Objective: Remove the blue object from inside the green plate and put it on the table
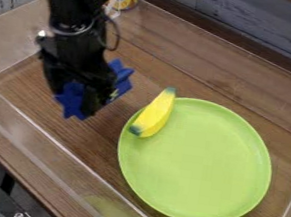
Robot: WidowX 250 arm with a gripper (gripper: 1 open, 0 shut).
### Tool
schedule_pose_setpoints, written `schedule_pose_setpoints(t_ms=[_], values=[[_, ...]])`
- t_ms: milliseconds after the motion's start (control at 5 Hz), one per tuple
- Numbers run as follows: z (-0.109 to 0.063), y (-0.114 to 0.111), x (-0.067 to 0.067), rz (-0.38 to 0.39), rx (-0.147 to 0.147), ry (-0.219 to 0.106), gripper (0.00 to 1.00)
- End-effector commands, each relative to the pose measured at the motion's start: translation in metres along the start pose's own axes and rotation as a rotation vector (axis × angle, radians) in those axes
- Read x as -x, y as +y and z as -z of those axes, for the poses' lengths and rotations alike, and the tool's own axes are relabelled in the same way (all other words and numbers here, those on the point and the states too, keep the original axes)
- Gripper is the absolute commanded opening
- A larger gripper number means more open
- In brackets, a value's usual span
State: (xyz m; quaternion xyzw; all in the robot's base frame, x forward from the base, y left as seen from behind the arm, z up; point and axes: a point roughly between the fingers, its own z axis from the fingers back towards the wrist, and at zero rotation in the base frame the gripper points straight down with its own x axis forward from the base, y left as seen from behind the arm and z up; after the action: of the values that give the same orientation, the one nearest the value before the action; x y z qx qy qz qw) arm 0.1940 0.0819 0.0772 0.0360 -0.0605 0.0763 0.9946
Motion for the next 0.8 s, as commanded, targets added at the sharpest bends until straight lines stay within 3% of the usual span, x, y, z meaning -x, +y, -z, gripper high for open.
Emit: schedule_pose_setpoints(t_ms=[0,400,600], values=[[-0.006,0.006,-0.01,0.022,-0.013,-0.047,0.0],[-0.008,0.009,-0.018,0.048,-0.012,-0.058,0.0],[0.004,0.02,-0.016,0.046,-0.014,-0.063,0.0]])
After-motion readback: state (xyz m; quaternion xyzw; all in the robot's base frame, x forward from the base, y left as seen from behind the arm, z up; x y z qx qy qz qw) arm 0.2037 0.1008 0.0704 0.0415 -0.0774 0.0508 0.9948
